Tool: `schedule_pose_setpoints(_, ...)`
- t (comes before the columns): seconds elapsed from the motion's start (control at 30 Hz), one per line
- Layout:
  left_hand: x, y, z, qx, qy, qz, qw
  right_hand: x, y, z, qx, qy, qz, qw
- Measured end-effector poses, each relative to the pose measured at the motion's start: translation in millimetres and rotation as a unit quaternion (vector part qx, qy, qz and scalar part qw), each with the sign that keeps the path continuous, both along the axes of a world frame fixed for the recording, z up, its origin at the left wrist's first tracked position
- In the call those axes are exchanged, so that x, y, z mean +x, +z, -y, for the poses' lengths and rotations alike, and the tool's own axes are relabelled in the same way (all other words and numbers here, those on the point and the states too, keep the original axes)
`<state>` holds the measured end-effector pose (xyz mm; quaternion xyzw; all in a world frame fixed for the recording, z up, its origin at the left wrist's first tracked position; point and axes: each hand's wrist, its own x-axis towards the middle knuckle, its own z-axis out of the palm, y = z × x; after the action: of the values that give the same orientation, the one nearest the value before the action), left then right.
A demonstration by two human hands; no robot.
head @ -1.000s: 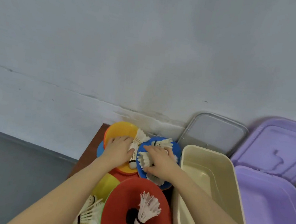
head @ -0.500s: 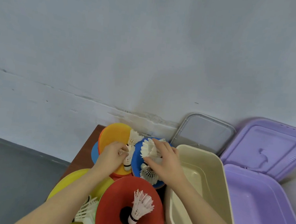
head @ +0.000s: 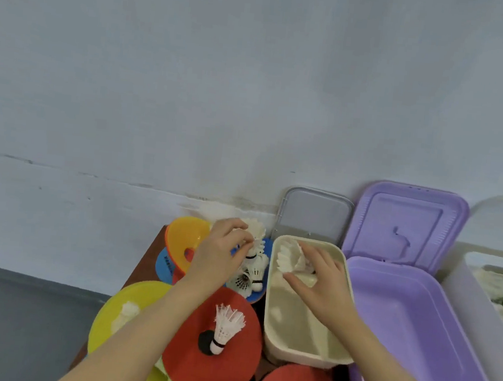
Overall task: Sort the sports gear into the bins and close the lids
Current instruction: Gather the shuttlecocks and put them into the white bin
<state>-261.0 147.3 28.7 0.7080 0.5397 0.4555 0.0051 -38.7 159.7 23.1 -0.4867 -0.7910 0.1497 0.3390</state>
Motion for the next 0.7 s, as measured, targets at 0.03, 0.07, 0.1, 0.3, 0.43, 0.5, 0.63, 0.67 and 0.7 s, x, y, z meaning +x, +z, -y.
schedule_pose_setpoints(0.03,15.8,4.4,1.3,0.008,-0.008,-0.001,1.0,14.5,1.8,3.6,0.005,-0.011,-0.004,1.0)
schedule_pose_setpoints(0.07,32.4,7.8,1.7,0.014,-0.019,-0.002,1.0,29.7,3.8,7.1,0.007,-0.021,-0.007,1.0)
schedule_pose_setpoints(0.1,49.9,10.1,1.4,0.017,-0.029,0.0,0.999,45.8,5.9,10.6,0.006,-0.031,-0.01,0.999)
schedule_pose_setpoints(0.3,166.6,16.4,5.4,-0.004,-0.063,0.02,0.998,158.2,11.5,23.2,0.0,-0.043,-0.032,0.999)
schedule_pose_setpoints(0.43,250.0,22.0,6.1,-0.018,-0.097,0.033,0.995,234.9,16.5,29.2,0.019,-0.07,-0.014,0.997)
schedule_pose_setpoints(0.5,292.8,25.5,1.3,-0.028,-0.105,0.05,0.993,273.2,18.7,28.8,0.031,-0.087,0.002,0.996)
schedule_pose_setpoints(0.63,372.9,31.5,-4.0,-0.053,-0.114,0.1,0.987,346.2,22.5,23.1,0.041,-0.129,0.008,0.991)
schedule_pose_setpoints(0.67,390.2,32.0,-6.8,-0.055,-0.124,0.102,0.986,362.4,24.4,20.9,0.044,-0.137,0.009,0.99)
schedule_pose_setpoints(0.7,405.9,32.3,-10.0,-0.059,-0.133,0.104,0.984,378.2,25.8,18.7,0.042,-0.145,0.012,0.988)
